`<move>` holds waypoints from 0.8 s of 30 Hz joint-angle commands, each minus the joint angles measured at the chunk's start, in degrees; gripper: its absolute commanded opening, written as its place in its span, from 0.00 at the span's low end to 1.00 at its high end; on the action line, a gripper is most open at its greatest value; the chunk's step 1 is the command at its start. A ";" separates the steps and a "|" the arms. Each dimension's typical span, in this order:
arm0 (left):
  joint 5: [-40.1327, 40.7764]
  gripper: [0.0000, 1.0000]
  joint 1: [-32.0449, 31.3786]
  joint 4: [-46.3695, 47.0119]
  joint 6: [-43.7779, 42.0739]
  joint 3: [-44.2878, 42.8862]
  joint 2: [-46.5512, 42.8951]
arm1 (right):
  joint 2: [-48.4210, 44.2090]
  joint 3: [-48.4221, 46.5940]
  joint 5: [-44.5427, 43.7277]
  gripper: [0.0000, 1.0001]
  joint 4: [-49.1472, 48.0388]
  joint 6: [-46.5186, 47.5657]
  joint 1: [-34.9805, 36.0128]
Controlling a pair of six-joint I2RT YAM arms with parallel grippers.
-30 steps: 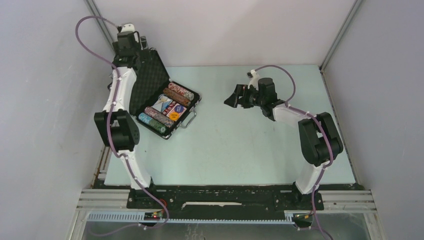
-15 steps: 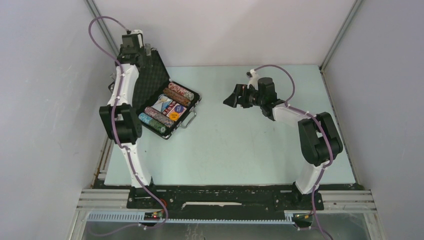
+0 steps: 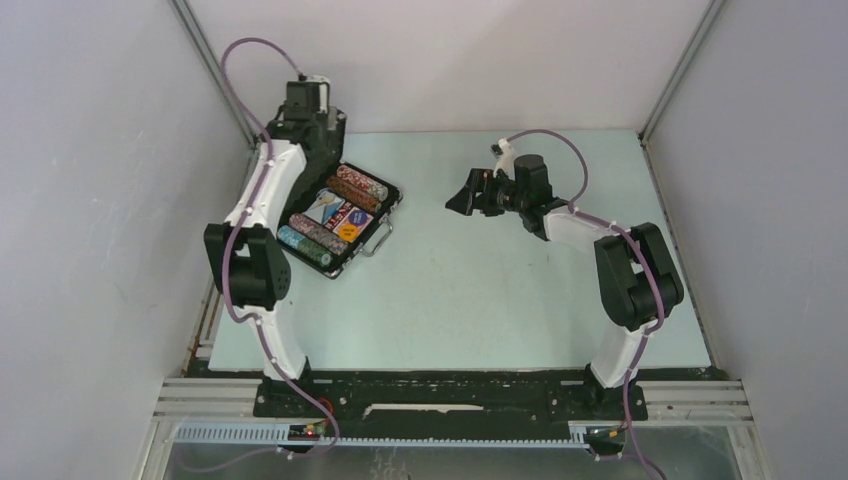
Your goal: Pack up texas hold em set
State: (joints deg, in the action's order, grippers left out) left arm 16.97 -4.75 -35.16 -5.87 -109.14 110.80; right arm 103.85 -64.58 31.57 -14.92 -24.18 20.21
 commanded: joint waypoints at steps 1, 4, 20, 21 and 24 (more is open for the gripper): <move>2.05 0.67 -3.92 -0.06 3.36 6.61 -4.83 | 0.12 -2.29 0.15 1.00 -0.73 -0.46 0.37; 1.36 0.67 -5.30 2.30 5.14 11.87 -7.48 | 0.22 -2.30 0.15 1.00 -0.64 -0.60 0.45; -4.23 0.67 -9.38 13.35 18.00 29.16 -12.76 | 0.61 -2.23 0.24 1.00 -0.76 -1.09 1.11; -5.17 0.68 -9.52 13.73 18.82 29.38 -12.66 | 0.69 -2.24 0.43 1.00 -0.93 -1.26 1.11; -5.97 0.68 -10.32 14.82 20.75 30.52 -12.12 | 0.99 -2.26 0.75 1.00 -1.16 -1.67 1.03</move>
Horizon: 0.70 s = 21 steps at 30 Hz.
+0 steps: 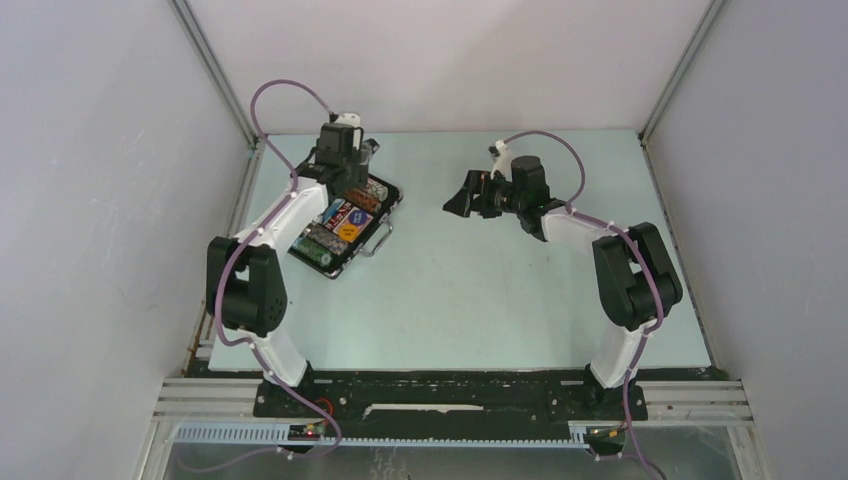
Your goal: Pack up texas hold em set
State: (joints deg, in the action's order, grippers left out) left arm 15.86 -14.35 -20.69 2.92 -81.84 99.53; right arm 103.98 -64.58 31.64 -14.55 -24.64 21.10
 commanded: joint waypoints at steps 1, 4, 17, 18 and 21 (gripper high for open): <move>-4.93 0.68 -1.06 0.96 12.28 3.77 -0.72 | 0.93 -2.26 0.80 1.00 -1.66 -1.33 0.02; -4.11 0.68 -2.11 2.60 13.30 5.42 -0.27 | 0.98 -2.23 0.93 1.00 -1.63 -1.42 -0.07; -5.41 0.72 -3.76 5.97 15.80 10.50 0.39 | 1.30 -2.23 2.38 1.00 -2.72 -2.42 -0.24; -6.38 0.72 -3.76 5.94 15.80 10.56 0.44 | 1.52 -2.28 2.52 1.00 -2.83 -2.59 -0.23; -8.30 0.72 -3.76 5.43 16.01 10.89 -0.35 | 1.79 -2.30 2.64 1.00 -2.94 -2.74 -0.20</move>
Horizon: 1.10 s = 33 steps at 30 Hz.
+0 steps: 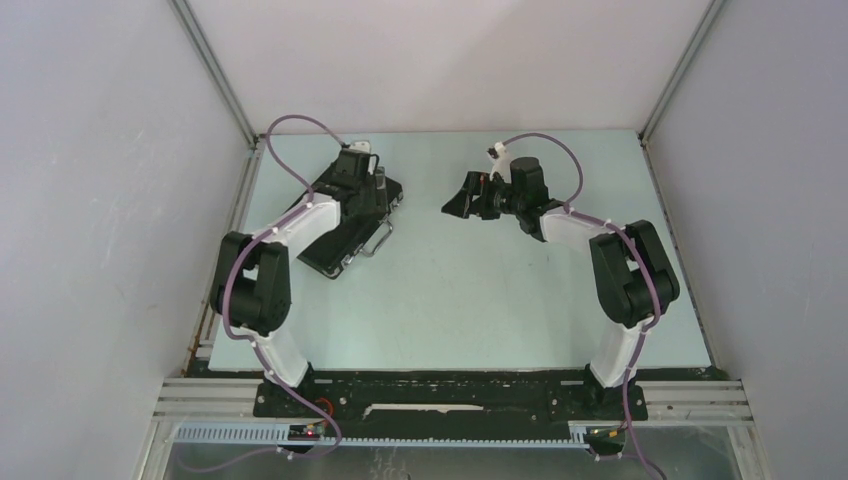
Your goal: Pack up texas hold em set
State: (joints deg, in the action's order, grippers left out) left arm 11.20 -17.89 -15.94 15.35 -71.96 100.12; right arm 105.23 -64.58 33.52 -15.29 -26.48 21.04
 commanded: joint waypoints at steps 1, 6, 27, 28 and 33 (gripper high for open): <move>-4.03 0.73 -0.22 0.43 3.58 1.32 -2.03 | 0.59 -2.30 0.55 1.00 -2.16 -0.86 -0.20; -9.64 0.70 1.16 -2.74 3.76 0.15 -5.80 | 0.97 -2.65 -2.48 1.00 -1.32 -2.70 -0.35; -30.12 0.60 13.50 -4.23 10.05 -2.78 3.79 | 19.91 -22.52 2.52 0.93 -12.22 -29.00 3.72; -29.50 0.60 13.69 -4.08 10.73 -1.65 3.58 | 21.57 -25.27 2.86 0.92 -12.09 -30.09 4.04; -28.32 0.62 14.29 -3.73 12.73 1.62 3.93 | 28.12 -36.16 2.57 0.87 -2.07 -25.96 7.02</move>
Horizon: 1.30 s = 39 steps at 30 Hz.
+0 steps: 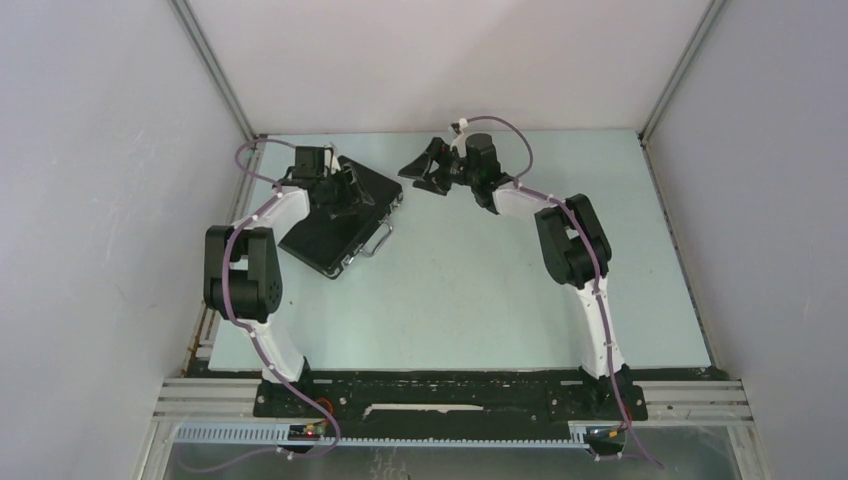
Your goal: Pack up texas hold em set
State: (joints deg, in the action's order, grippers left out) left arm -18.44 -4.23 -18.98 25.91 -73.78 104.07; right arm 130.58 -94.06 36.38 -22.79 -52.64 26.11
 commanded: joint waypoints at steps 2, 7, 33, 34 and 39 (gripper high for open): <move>2.35 0.62 0.52 -0.75 2.40 4.39 0.78 | 3.45 -7.99 -1.33 0.83 9.06 1.99 2.34; 1.50 0.62 0.53 -1.65 2.47 3.36 3.52 | 1.92 -8.67 -6.07 0.80 17.98 8.47 3.01; 1.37 0.62 0.42 -3.00 0.60 1.50 2.97 | 9.94 -20.69 -7.49 0.37 33.17 13.75 3.28; 1.31 0.62 0.44 -3.14 0.57 1.33 3.25 | 9.95 -20.78 -7.57 0.34 33.75 13.79 3.32; 0.85 0.62 0.40 -3.17 0.76 1.10 3.30 | 9.02 -19.86 -7.10 0.27 35.12 14.64 3.31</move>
State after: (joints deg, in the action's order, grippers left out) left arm -19.22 -3.88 -15.38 28.23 -72.77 104.62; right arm 140.11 -112.68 29.45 9.87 -39.68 29.28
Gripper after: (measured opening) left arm 0.618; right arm 0.289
